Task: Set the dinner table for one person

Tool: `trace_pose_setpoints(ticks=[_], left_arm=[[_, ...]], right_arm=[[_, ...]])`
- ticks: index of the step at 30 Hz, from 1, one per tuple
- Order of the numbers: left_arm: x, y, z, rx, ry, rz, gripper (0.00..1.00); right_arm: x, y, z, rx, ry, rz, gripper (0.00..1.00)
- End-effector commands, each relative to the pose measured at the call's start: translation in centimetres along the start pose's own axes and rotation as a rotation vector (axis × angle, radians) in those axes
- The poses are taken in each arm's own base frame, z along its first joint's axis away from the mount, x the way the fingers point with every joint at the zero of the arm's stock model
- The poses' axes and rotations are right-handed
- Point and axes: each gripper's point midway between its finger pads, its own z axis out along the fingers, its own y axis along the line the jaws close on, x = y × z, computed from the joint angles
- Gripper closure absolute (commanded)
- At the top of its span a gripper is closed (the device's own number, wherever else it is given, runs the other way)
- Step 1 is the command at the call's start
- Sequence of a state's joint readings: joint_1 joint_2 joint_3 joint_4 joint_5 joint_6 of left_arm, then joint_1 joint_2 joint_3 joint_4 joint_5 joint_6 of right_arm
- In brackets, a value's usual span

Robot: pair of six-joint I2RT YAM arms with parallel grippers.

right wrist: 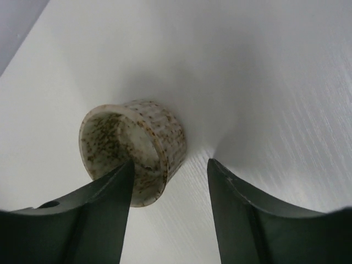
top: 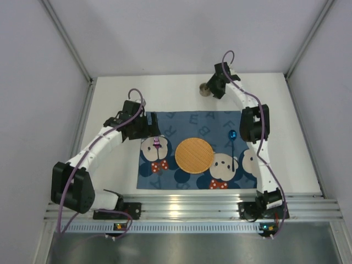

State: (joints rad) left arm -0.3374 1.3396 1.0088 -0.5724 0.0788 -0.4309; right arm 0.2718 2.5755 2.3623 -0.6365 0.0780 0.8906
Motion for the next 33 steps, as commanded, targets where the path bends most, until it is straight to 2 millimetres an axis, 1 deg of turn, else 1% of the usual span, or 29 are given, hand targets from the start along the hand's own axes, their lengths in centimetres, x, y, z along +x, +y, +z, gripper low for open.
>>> trace_pose_setpoints(ticks=[1, 3, 4, 6, 7, 9, 10, 14, 15, 17, 18, 19, 20, 21, 22, 23, 24, 25, 26, 27, 28, 29, 30, 31, 32, 33], left_arm=[[-3.4, -1.8, 0.0, 0.075, -0.074, 0.016, 0.03], [-3.7, -2.0, 0.7, 0.082, -0.060, 0.015, 0.04], [-3.9, -2.1, 0.9, 0.085, -0.055, 0.016, 0.04], [-4.2, -2.4, 1.3, 0.094, -0.048, 0.021, 0.05], [-4.3, -2.4, 1.6, 0.094, -0.043, 0.022, 0.05], [-4.6, -2.6, 1.8, 0.101, -0.037, 0.026, 0.05], [-4.6, -2.6, 2.0, 0.101, -0.031, 0.026, 0.05], [-4.8, -2.8, 2.2, 0.110, -0.026, 0.035, 0.05], [-4.7, -2.8, 2.2, 0.112, -0.024, 0.040, 0.05], [-4.6, -2.9, 2.2, 0.118, -0.021, 0.045, 0.05], [-4.6, -2.9, 2.1, 0.121, -0.022, 0.050, 0.06], [-4.6, -2.9, 2.1, 0.122, -0.022, 0.054, 0.05], [-4.6, -2.9, 2.0, 0.122, -0.022, 0.057, 0.05], [-4.6, -2.9, 1.9, 0.120, -0.026, 0.065, 0.05], [-4.6, -2.9, 1.9, 0.121, -0.028, 0.069, 0.05], [-4.6, -2.8, 1.8, 0.121, -0.028, 0.069, 0.05], [-4.6, -2.8, 1.7, 0.123, -0.031, 0.076, 0.05], [-4.6, -2.7, 1.7, 0.125, -0.029, 0.076, 0.05], [-4.5, -2.7, 1.7, 0.126, -0.027, 0.078, 0.05], [-4.3, -2.7, 1.8, 0.132, -0.023, 0.083, 0.05], [-4.3, -2.7, 1.8, 0.134, -0.023, 0.083, 0.05], [-4.2, -2.6, 1.8, 0.137, -0.021, 0.085, 0.05], [-4.1, -2.7, 1.8, 0.143, -0.022, 0.089, 0.05], [-4.0, -2.7, 1.8, 0.146, -0.019, 0.092, 0.05], [-3.9, -2.7, 1.8, 0.150, -0.019, 0.094, 0.05], [-3.8, -2.8, 1.7, 0.156, -0.019, 0.097, 0.05]], right_arm=[[-1.1, 0.6, 0.3, -0.011, -0.042, -0.025, 0.46], [-0.7, 0.1, 0.7, 0.001, -0.028, -0.037, 0.55], [-0.7, 0.1, 0.8, 0.001, -0.027, -0.042, 0.65], [-0.6, 0.2, 0.9, 0.000, -0.028, -0.051, 0.76], [-0.7, 0.1, 0.9, -0.001, -0.029, -0.051, 0.88], [-1.0, 0.4, 0.8, -0.009, -0.036, -0.056, 0.97], [-1.1, 0.4, 0.8, -0.009, -0.038, -0.056, 1.00], [-3.0, 1.4, -0.4, -0.048, -0.076, -0.055, 1.00], [-4.3, 1.7, -1.2, -0.064, -0.100, -0.048, 1.00], [-5.8, 2.1, -2.3, -0.084, -0.125, -0.049, 1.00], [-7.4, 2.3, -3.7, -0.101, -0.151, -0.043, 1.00], [-8.2, 2.4, -4.5, -0.108, -0.165, -0.055, 1.00], [-8.5, 2.0, -5.0, -0.101, -0.167, -0.060, 1.00], [-10.2, 2.3, -7.2, -0.118, -0.200, -0.061, 1.00], [-10.7, 2.1, -8.1, -0.118, -0.211, -0.082, 1.00], [-10.3, 1.1, -8.3, -0.096, -0.197, -0.094, 1.00], [-11.6, 1.6, -11.1, -0.112, -0.230, -0.105, 1.00], [-11.8, 0.9, -12.1, -0.084, -0.251, -0.136, 1.00], [-10.4, -1.1, -11.8, -0.031, -0.222, -0.153, 1.00], [-11.1, -0.9, -14.8, -0.038, -0.258, -0.160, 1.00], [-11.0, -2.2, -15.4, -0.002, -0.268, -0.171, 1.00], [-8.9, -4.6, -14.8, 0.054, -0.222, -0.182, 1.00], [-9.1, -5.0, -16.7, 0.053, -0.243, -0.182, 1.00], [-8.5, -5.9, -17.1, 0.069, -0.234, -0.188, 1.00], [-6.5, -8.2, -16.4, 0.116, -0.186, -0.195, 1.00], [-6.3, -8.9, -17.4, 0.122, -0.188, -0.190, 1.00]])
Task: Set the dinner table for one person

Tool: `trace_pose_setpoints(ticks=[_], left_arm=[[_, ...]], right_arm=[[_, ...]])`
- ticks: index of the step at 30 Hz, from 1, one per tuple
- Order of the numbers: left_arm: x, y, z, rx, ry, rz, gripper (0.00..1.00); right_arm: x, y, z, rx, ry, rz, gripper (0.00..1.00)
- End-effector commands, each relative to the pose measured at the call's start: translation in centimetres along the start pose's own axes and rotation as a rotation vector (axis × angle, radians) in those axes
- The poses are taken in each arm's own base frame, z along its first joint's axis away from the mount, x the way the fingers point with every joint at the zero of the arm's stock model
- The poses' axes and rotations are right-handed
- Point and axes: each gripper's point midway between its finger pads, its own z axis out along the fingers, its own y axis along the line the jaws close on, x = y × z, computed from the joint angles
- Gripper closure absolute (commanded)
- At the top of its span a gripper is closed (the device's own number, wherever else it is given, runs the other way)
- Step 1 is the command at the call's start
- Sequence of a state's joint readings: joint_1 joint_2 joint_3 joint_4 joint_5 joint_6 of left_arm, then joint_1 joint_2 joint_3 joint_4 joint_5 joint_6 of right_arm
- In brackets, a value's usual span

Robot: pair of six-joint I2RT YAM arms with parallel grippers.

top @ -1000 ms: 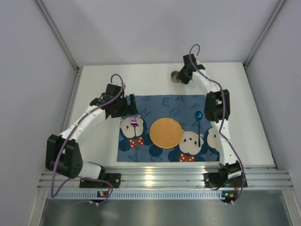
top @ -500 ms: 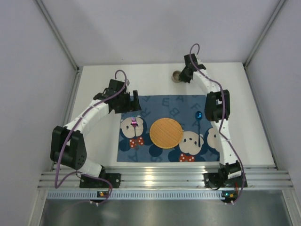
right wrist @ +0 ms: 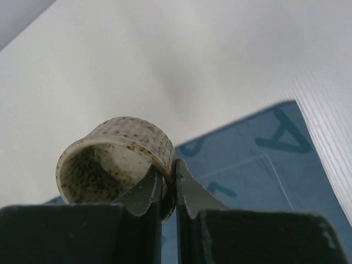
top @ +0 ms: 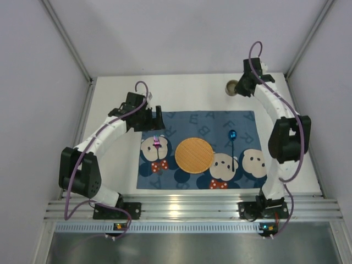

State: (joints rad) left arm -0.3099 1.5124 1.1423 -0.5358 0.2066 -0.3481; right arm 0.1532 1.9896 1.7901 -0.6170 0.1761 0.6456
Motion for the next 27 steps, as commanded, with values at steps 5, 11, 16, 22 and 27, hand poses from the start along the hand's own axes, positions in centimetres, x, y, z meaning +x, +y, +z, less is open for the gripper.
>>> trace_pose_setpoints(ticks=[5, 11, 16, 22, 27], left_arm=[[-0.8, -0.8, -1.0, 0.057, -0.055, 0.050, 0.05], [-0.7, -1.1, -1.3, 0.072, -0.056, 0.050, 0.05], [-0.4, -1.1, -1.5, 0.071, -0.052, 0.050, 0.05], [0.1, -0.8, -1.8, 0.062, -0.049, 0.052, 0.05], [0.0, -0.8, -1.7, 0.060, -0.048, 0.051, 0.05]], right_arm=[[5.1, -5.5, -2.6, 0.094, 0.051, -0.029, 1.00], [7.4, -8.5, -1.7, 0.212, 0.104, -0.051, 1.00], [8.4, -9.8, -0.9, 0.267, 0.140, -0.060, 1.00], [10.6, -11.5, 0.5, 0.338, 0.216, -0.087, 1.00], [11.9, -12.0, 1.5, 0.351, 0.260, -0.093, 1.00]])
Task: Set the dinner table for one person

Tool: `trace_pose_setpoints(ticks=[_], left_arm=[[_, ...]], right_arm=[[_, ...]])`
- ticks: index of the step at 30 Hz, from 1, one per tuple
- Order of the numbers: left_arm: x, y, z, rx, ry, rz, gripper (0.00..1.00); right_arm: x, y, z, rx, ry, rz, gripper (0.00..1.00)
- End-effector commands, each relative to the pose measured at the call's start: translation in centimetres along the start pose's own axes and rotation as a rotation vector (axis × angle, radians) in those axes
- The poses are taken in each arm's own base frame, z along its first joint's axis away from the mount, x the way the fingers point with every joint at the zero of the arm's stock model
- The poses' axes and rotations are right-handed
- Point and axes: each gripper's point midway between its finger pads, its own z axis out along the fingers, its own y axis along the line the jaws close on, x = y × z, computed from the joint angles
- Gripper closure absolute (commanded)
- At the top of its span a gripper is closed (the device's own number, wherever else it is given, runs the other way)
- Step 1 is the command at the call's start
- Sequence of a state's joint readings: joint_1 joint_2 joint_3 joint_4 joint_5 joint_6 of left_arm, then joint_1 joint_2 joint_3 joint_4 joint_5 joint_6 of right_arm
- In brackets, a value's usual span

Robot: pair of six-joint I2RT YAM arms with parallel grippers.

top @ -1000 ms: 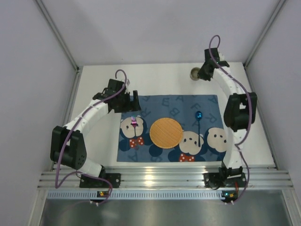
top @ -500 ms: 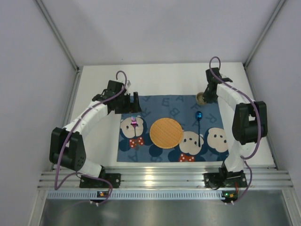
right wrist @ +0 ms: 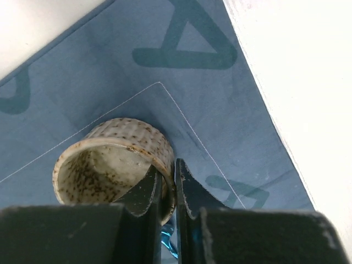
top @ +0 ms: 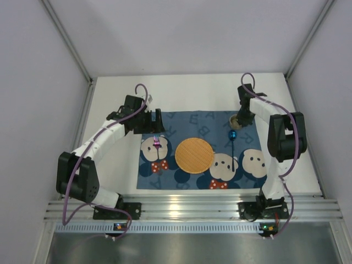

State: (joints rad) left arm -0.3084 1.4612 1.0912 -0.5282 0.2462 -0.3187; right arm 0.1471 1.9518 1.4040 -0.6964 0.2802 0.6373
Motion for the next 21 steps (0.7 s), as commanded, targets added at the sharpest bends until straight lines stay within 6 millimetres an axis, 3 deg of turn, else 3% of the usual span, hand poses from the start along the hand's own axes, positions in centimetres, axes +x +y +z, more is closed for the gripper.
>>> trace_pose_setpoints(ticks=[1, 2, 3, 5, 6, 9, 15, 21], left_arm=[[-1.2, -0.5, -0.9, 0.020, -0.053, 0.023, 0.05], [-1.3, -0.5, -0.9, 0.019, -0.056, 0.023, 0.05], [-1.3, -0.5, -0.8, 0.018, -0.054, 0.023, 0.05], [-1.3, -0.5, -0.7, 0.021, -0.053, 0.023, 0.05], [-1.3, -0.5, -0.7, 0.021, -0.053, 0.023, 0.05], [-1.4, -0.5, -0.6, 0.020, -0.053, 0.023, 0.05], [-1.5, -0.4, -0.2, 0.019, -0.050, 0.023, 0.05], [-2.1, 0.2, 0.3, -0.010, -0.044, 0.006, 0.05]], right_arm=[[-0.8, -0.1, 0.3, 0.015, -0.008, 0.012, 1.00], [-0.8, -0.1, 0.4, 0.016, -0.004, 0.011, 1.00], [-0.9, 0.0, 0.4, 0.010, -0.004, 0.010, 0.94], [-1.1, -0.1, 0.0, 0.009, -0.011, 0.014, 0.78], [-1.1, -0.2, -0.1, 0.009, -0.014, 0.013, 0.63], [-1.8, -0.3, -1.0, 0.004, -0.035, 0.017, 0.50], [-3.4, -0.2, -3.7, -0.016, -0.069, 0.026, 0.46], [-7.1, 0.2, -9.2, -0.079, -0.184, 0.030, 0.45]])
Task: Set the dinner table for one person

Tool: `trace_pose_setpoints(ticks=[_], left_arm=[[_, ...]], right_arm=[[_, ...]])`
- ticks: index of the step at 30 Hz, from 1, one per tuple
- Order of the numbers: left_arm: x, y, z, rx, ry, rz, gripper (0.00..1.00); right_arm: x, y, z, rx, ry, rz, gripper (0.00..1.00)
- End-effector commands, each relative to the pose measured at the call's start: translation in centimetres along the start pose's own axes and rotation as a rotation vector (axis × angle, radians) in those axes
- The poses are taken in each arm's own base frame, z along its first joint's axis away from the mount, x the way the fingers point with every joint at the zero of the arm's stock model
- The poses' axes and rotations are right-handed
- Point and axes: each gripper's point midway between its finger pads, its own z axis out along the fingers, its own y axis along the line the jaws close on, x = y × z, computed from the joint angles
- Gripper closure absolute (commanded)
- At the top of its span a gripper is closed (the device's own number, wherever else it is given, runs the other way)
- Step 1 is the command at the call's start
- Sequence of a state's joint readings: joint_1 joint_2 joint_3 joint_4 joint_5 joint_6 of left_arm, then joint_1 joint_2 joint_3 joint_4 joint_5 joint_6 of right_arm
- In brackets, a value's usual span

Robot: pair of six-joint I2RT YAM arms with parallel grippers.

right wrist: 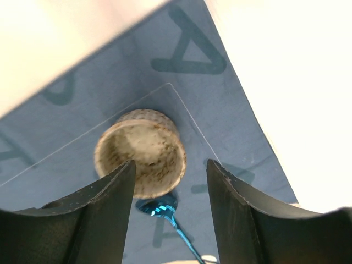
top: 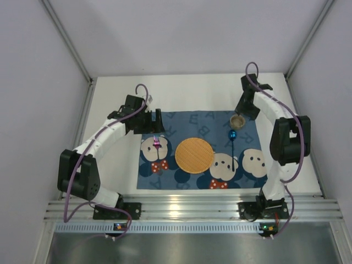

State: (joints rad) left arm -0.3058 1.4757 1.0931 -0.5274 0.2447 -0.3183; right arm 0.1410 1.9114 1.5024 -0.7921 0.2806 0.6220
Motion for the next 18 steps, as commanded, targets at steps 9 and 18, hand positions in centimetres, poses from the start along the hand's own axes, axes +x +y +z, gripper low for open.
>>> trace_pose_setpoints(ticks=[9, 18], left_arm=[[-2.3, 0.5, -1.0, -0.040, -0.076, -0.005, 0.04], [-2.3, 1.1, -4.5, -0.106, -0.138, 0.001, 0.02]], right_arm=[[-10.6, 2.5, -16.0, -0.260, -0.315, -0.096, 0.24], [-7.2, 4.4, -25.6, -0.575, -0.372, -0.339, 0.01]])
